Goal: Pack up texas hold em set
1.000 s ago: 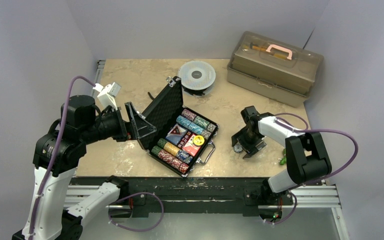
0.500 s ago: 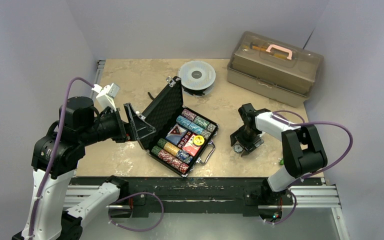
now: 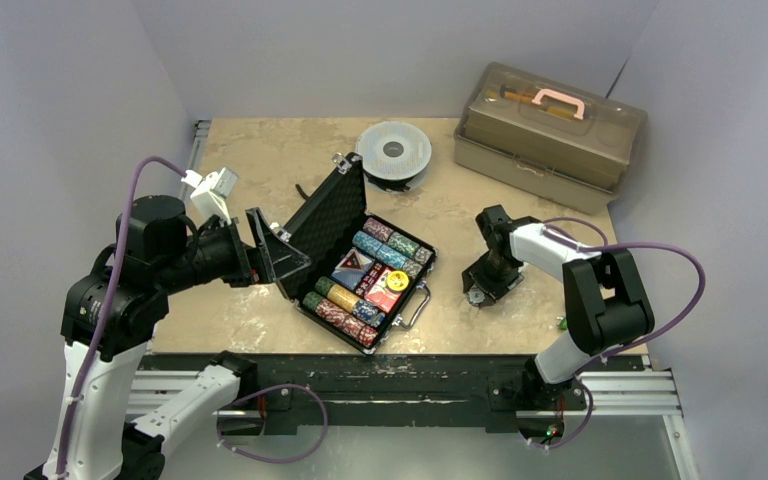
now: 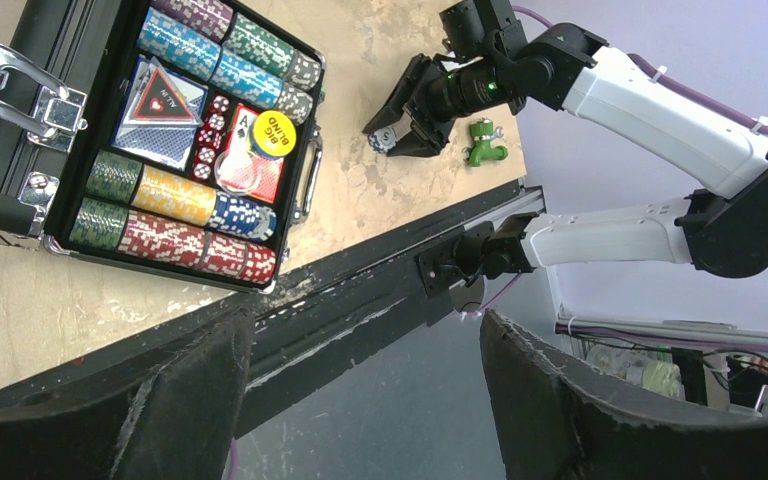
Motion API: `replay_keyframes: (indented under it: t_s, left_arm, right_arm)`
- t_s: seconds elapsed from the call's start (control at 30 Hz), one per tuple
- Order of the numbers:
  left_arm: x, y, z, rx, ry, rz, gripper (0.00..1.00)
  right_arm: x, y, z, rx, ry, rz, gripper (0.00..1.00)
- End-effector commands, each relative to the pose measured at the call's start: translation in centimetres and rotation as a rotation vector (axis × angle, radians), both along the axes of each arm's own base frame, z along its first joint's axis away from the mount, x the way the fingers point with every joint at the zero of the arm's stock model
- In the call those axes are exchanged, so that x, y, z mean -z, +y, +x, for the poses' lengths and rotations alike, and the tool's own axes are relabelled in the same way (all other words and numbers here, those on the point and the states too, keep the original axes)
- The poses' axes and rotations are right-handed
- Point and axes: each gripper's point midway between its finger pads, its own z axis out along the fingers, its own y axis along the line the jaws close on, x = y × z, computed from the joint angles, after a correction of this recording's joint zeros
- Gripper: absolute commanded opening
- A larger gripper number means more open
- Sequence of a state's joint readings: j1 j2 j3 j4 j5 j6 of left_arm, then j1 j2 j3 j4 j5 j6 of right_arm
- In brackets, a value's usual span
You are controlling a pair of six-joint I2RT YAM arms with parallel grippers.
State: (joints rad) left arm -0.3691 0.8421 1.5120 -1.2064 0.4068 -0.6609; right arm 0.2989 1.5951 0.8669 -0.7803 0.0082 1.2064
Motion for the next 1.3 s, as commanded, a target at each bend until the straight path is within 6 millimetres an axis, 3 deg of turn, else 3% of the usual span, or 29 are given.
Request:
replay_keyframes:
  t_s: [0.0,0.2,0.43,0.67,0.8,0.87,1.0,1.27]
  left_arm:
    - [-0.3,0.0,0.1,0.009,-0.024,0.006,0.8]
    - [-0.3,-0.1,0.1,0.012,-0.021,0.005,0.8]
    - [-0.2,0.0,0.1,0.008,-0.021,0.009,0.8]
    - [0.0,-0.2,0.2,0.014,-0.014,0.004,0.8]
    - [0.2,-0.4,0.4,0.022,-0.006,0.0,0.8]
    - [0.2,-0.5,0.3,0.028,-0.002,-0.004,0.8]
    - [0.1,-0.7,0.3,0.036,-0.003,-0.009,0.8]
    - [0.1,-0.4,0.0,0.028,-0.005,-0.004,0.8]
  right_arm:
    - [1.5,-0.4,0.8,-0.003,-0.047,-0.031,0.46]
    - [1.5,-0.5,1.1,-0.022,-0.05,-0.042,0.46]
    - [-0.5,-0.4,2.5,-0.183,-0.124,-0.051,0.75]
    - [-2.5,-1.0,2.1,-0.439,-0.212,-0.078,0.98]
    - [-3.4,-0.2,2.9,-0.589,-0.329,-0.073,0.99]
    - [-3.6,-0.5,3.1,-0.606,-0.329,-0.096,0.94]
    - [-3.0,0.2,2.7,-0.654,-0.294,-0.122,0.83]
    - [-1.9,0.2,1.7,-0.701,-0.271,-0.151,0.81]
